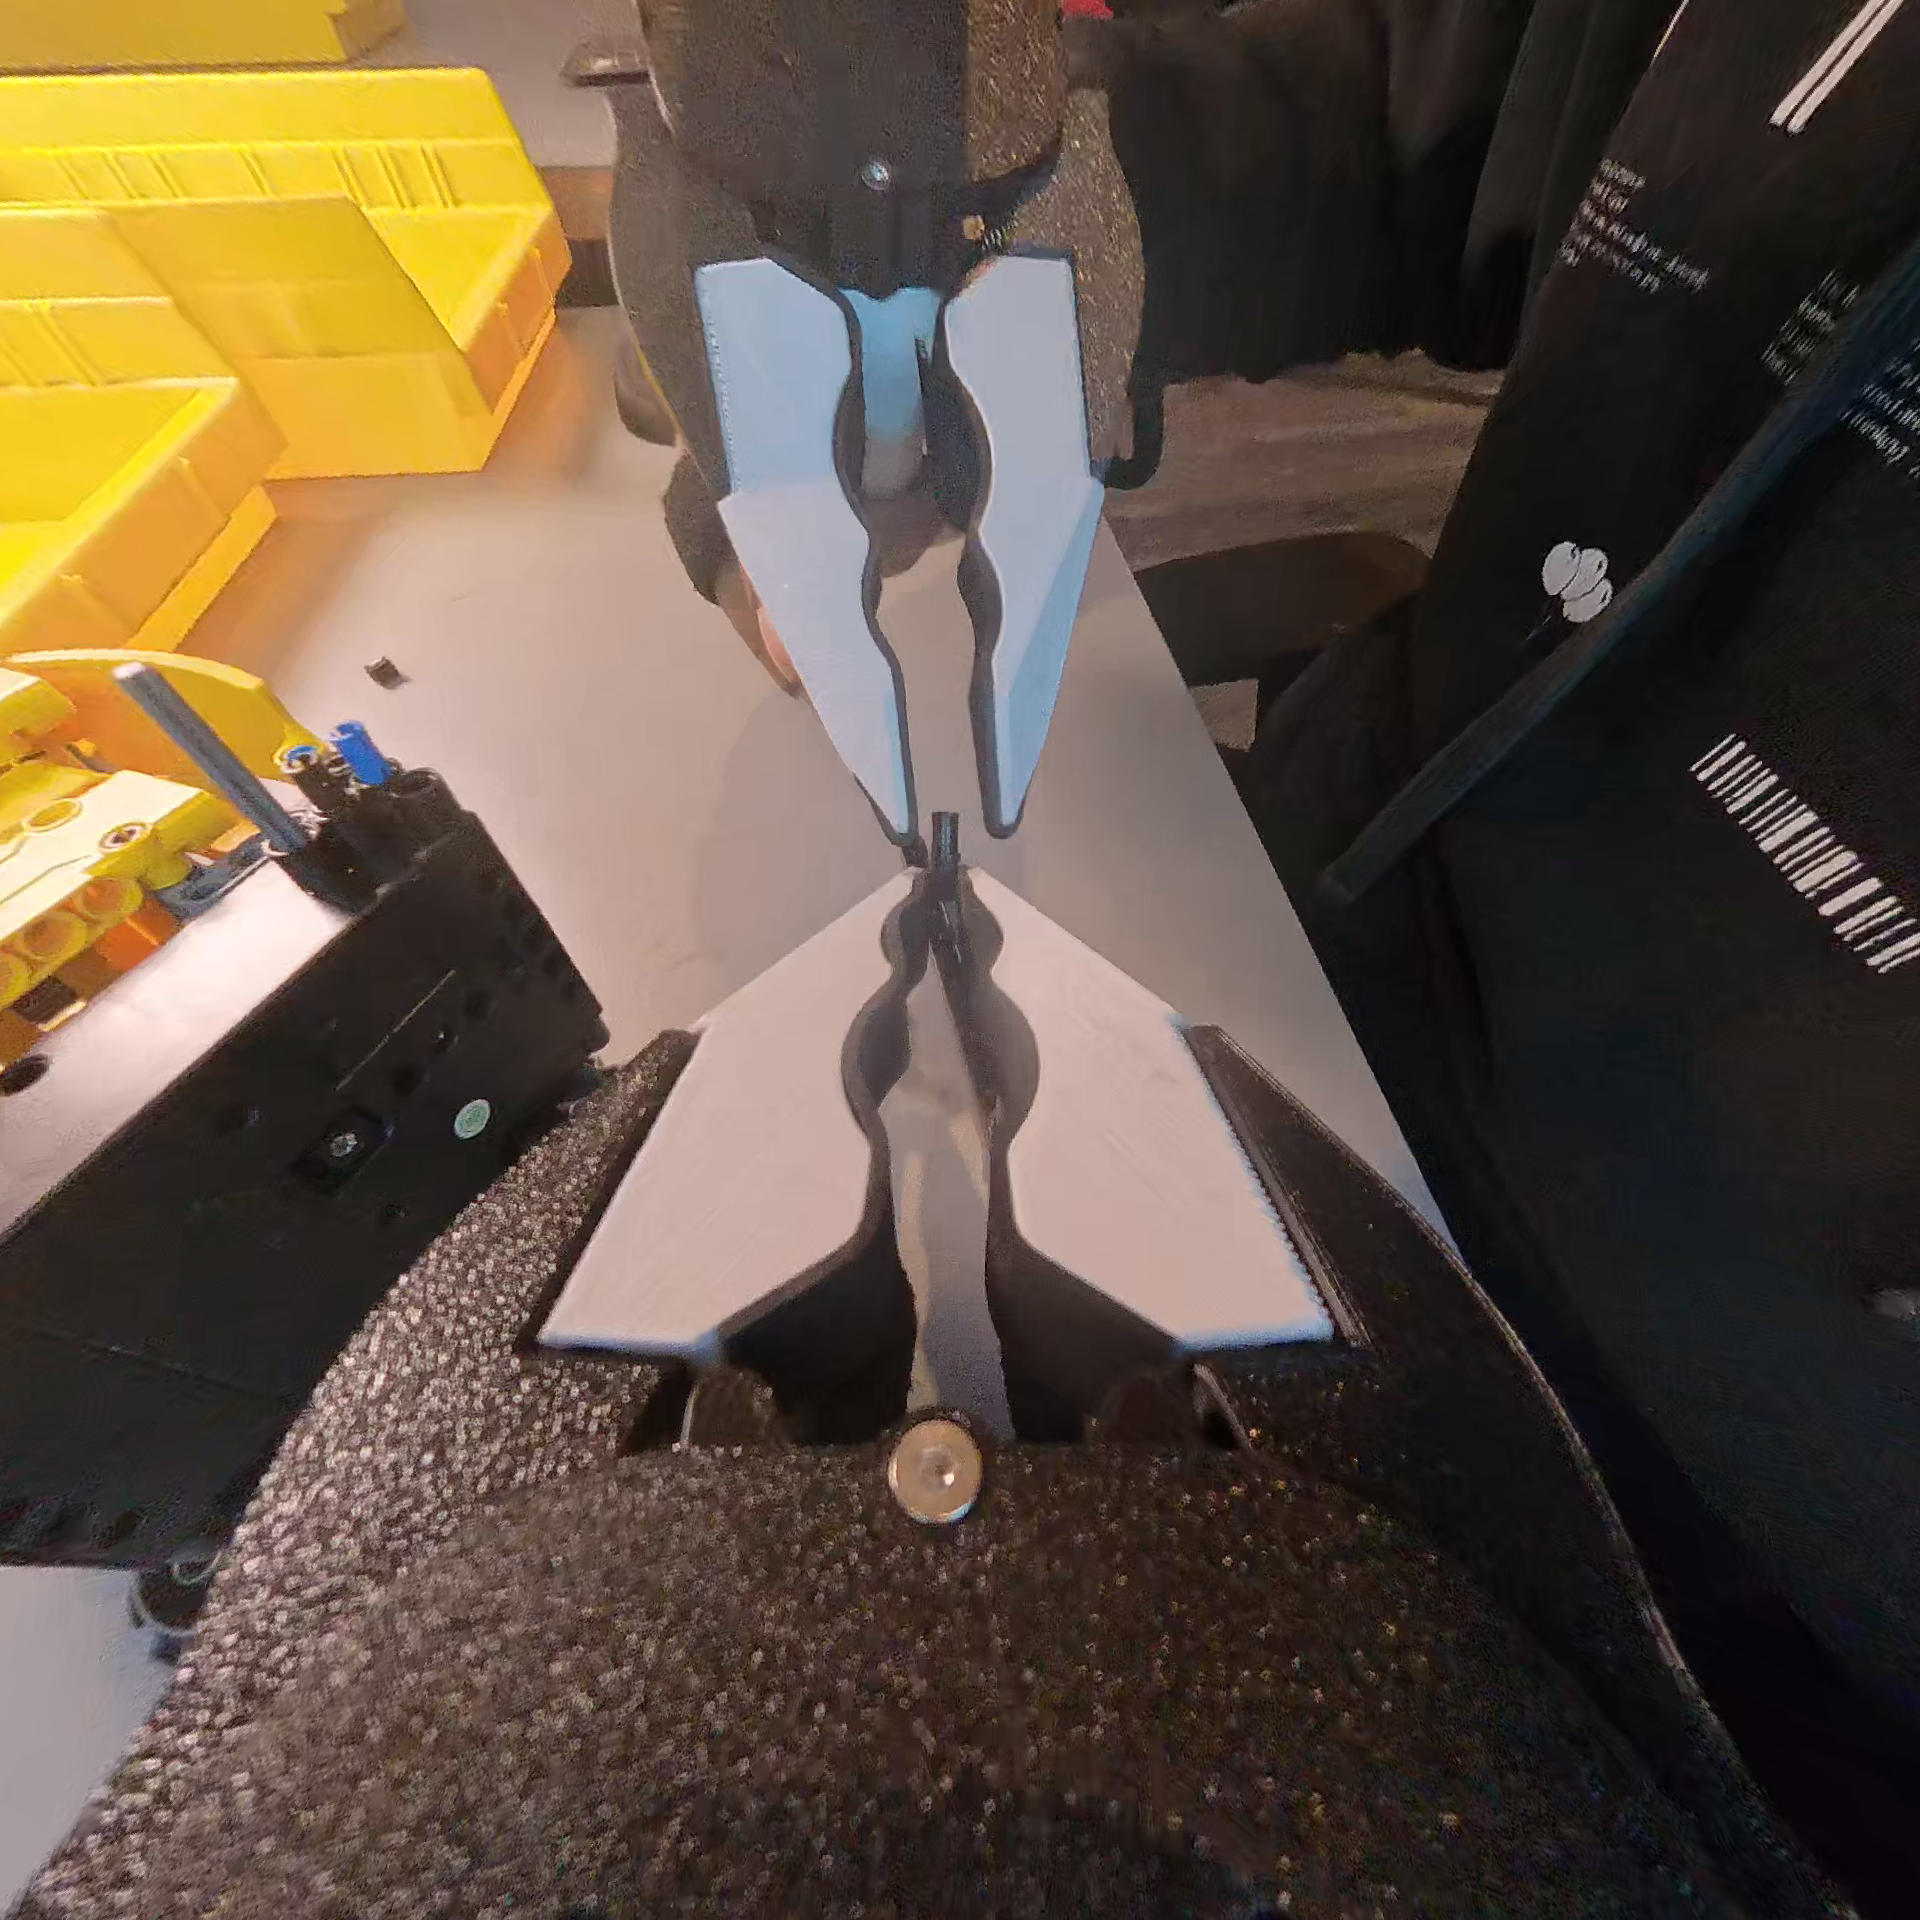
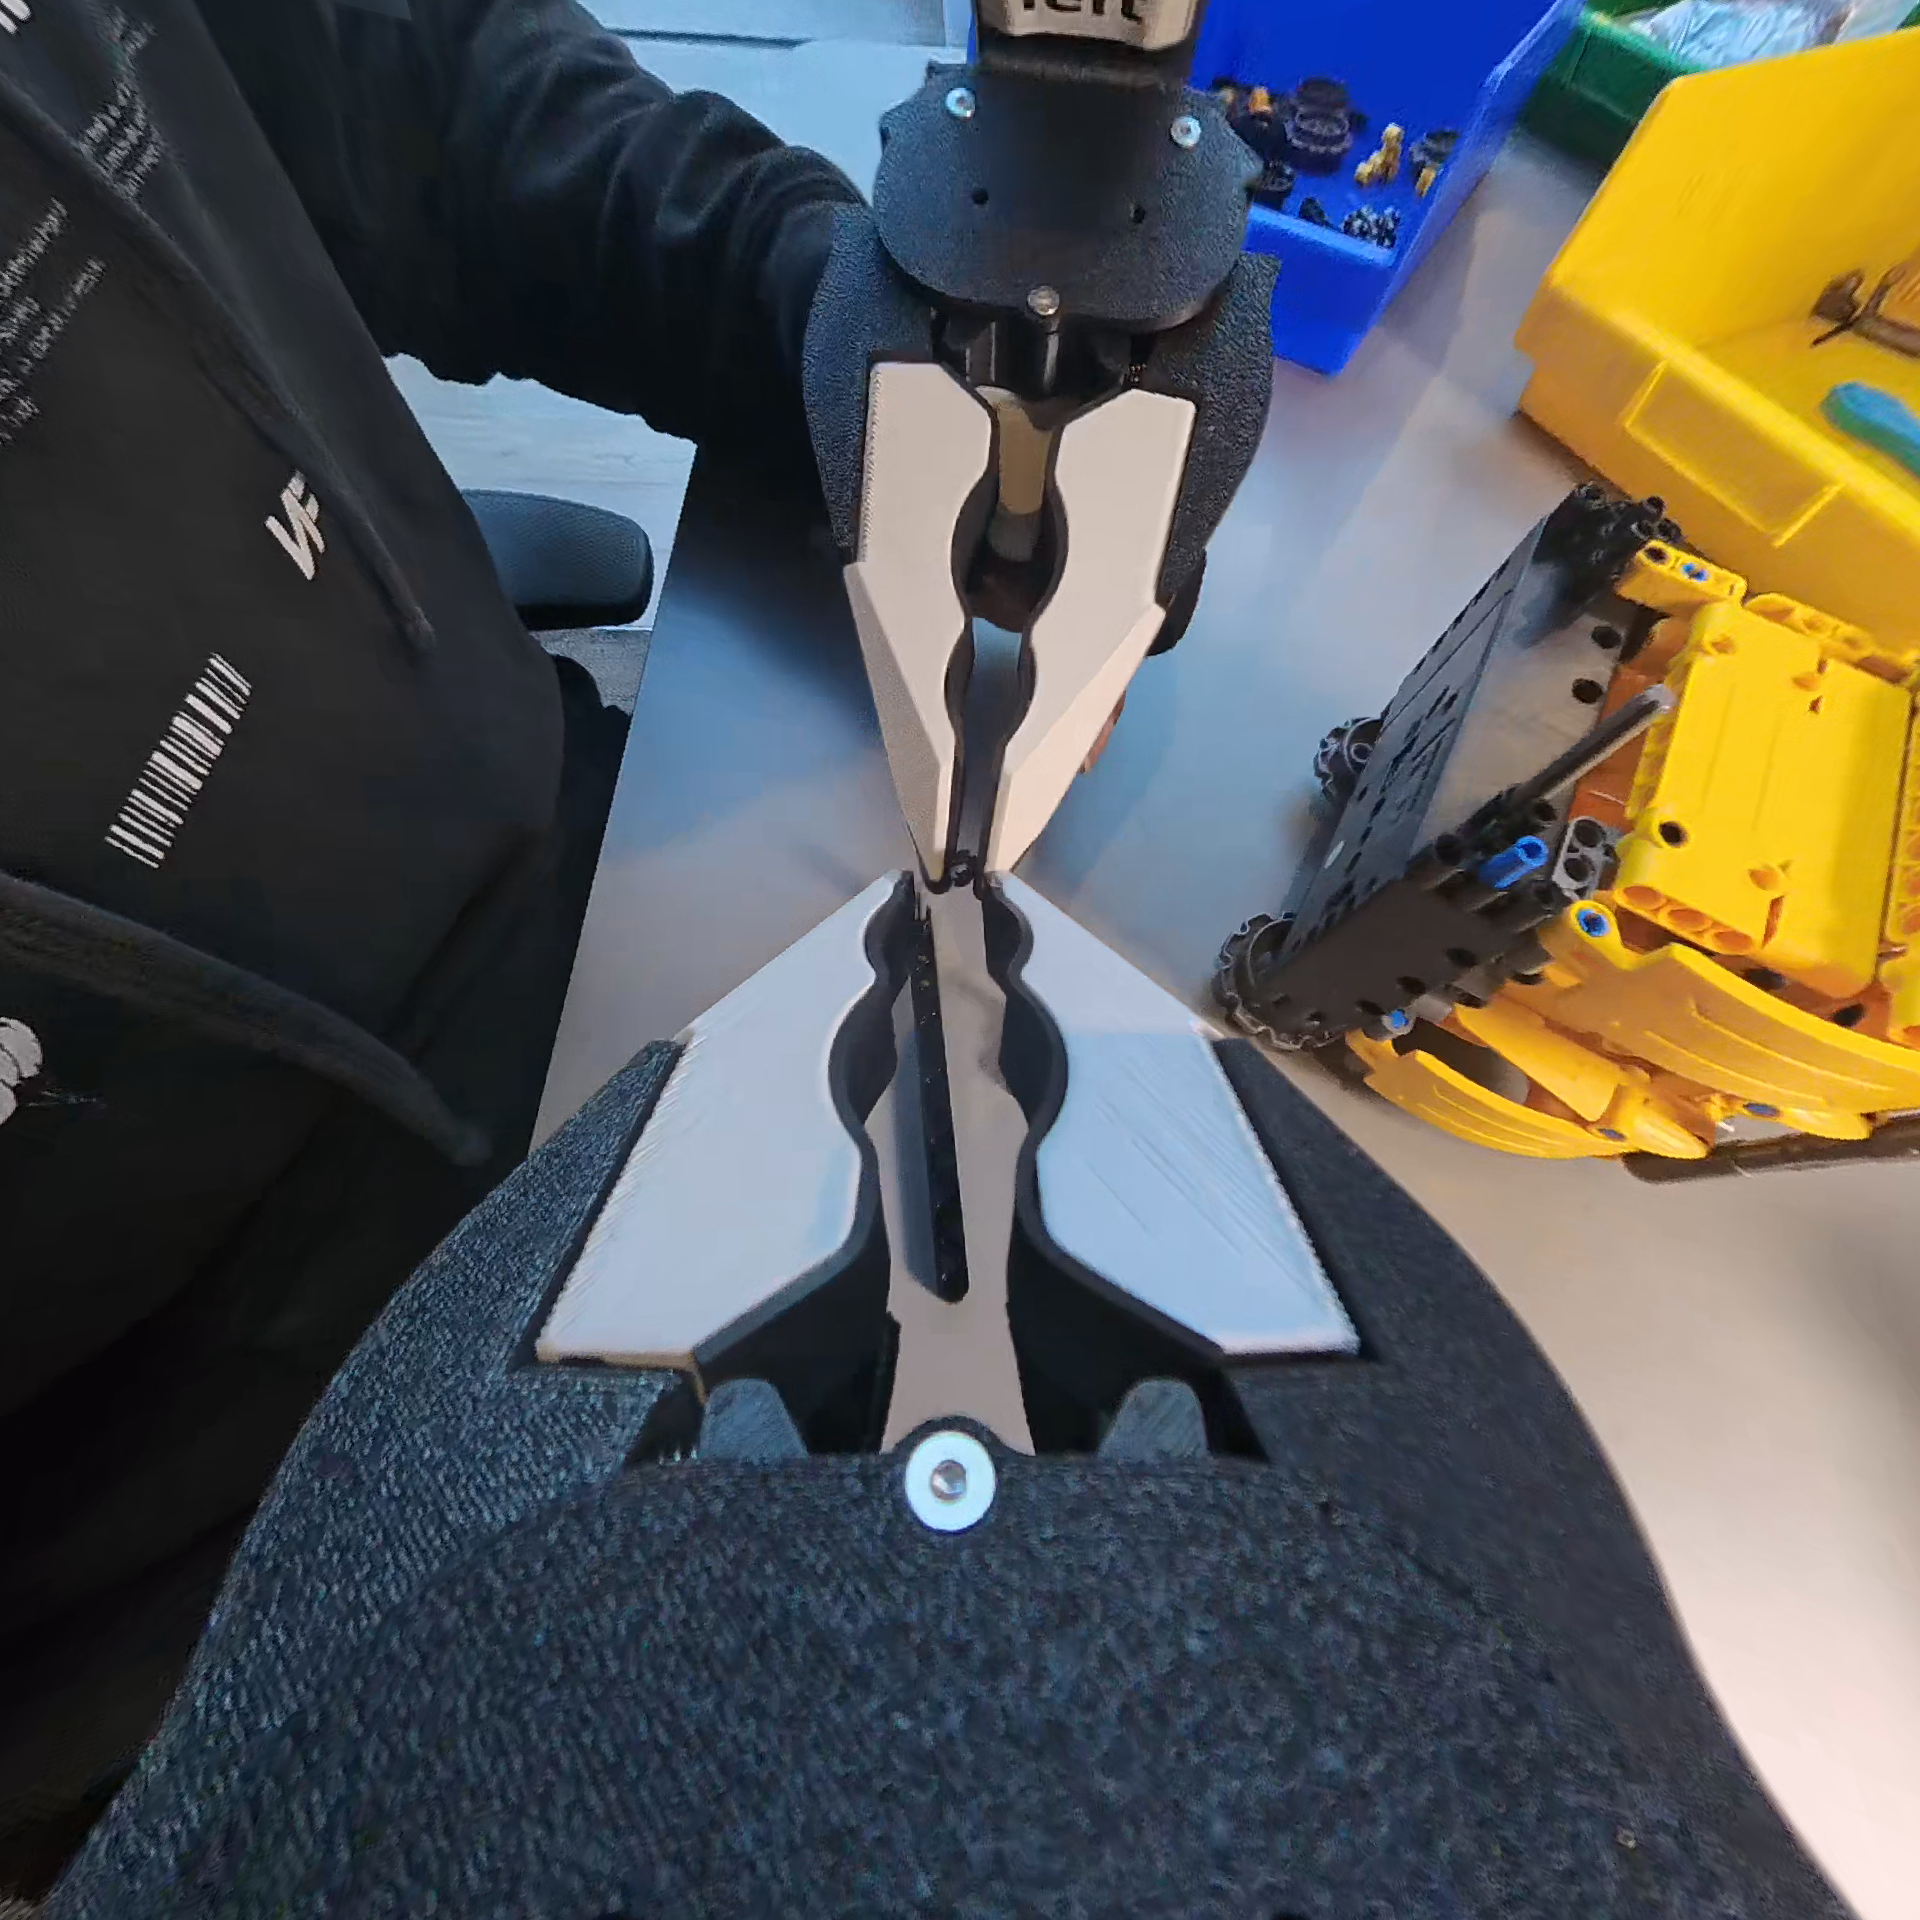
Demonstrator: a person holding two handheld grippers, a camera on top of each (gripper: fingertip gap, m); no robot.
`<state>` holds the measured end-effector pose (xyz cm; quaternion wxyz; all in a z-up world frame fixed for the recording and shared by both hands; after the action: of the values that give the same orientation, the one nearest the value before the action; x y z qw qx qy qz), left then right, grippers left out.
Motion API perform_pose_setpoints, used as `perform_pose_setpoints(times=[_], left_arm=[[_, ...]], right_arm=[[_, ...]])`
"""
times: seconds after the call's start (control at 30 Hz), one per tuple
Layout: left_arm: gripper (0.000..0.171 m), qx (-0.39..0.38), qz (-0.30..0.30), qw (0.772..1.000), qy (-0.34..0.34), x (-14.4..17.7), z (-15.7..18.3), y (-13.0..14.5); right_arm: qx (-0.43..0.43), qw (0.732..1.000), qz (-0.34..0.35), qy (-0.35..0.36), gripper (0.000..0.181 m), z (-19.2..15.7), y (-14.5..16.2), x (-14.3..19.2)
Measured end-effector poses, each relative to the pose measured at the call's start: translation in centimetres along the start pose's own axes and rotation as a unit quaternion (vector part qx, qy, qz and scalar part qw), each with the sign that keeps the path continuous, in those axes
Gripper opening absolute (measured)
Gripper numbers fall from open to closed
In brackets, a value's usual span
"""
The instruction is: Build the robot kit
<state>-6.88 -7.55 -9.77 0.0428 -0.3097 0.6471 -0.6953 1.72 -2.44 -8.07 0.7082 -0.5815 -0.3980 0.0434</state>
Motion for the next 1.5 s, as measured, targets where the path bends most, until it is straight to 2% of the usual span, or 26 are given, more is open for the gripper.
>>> perform_pose_setpoints(times=[0.13,0.27,0.4,0.57,0.7,0.97,1.27,1.5], left_arm=[[0.001,-0.001,0.001,1.000,0.007,-0.3,0.0,-0.2],[0.001,0.002,-0.007,1.000,0.003,-0.5,-0.2,0.0],[0.008,0.004,-0.065,0.998,-0.023,-0.7,-1.4,1.6],[0.016,0.019,-0.144,0.989,-0.006,-1.6,-2.0,3.7],[0.016,0.009,-0.177,0.984,0.003,-2.7,-1.8,4.6],[0.004,-0.015,-0.179,0.984,-0.018,-3.4,-1.8,4.5],[0.005,-0.004,-0.174,0.985,-0.019,-3.4,-1.8,4.5],[0.004,0.006,-0.175,0.985,-0.015,-3.4,-1.9,4.6]], right_arm=[[0.014,1.000,0.001,0.010,0.005,0.0,-0.2,0.0],[0.016,1.000,-0.017,0.011,0.005,0.2,0.0,-0.1],[-0.012,0.997,-0.077,0.013,0.004,1.5,1.4,-0.4],[-0.027,0.989,-0.147,0.003,0.004,2.3,3.8,-1.5],[-0.029,0.985,-0.172,-0.006,0.004,2.3,4.5,-2.1],[-0.002,0.976,-0.217,-0.018,0.004,2.2,4.2,-2.3],[0.052,0.952,-0.297,-0.050,0.004,2.3,3.3,-3.0],[0.068,0.940,-0.324,-0.083,0.004,2.5,3.0,-3.4]])
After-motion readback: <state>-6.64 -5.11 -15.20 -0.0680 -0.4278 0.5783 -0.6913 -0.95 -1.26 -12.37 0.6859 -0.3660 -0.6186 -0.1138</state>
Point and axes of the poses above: each gripper's, where its closed fingertips meet, x back along the fingers, y out of its underside, z = x × y across the jaws, the point moved 6 cm from there along x, back along the fingers, and after that the axes turned 4 degrees about -y, right-handed, at the moved point
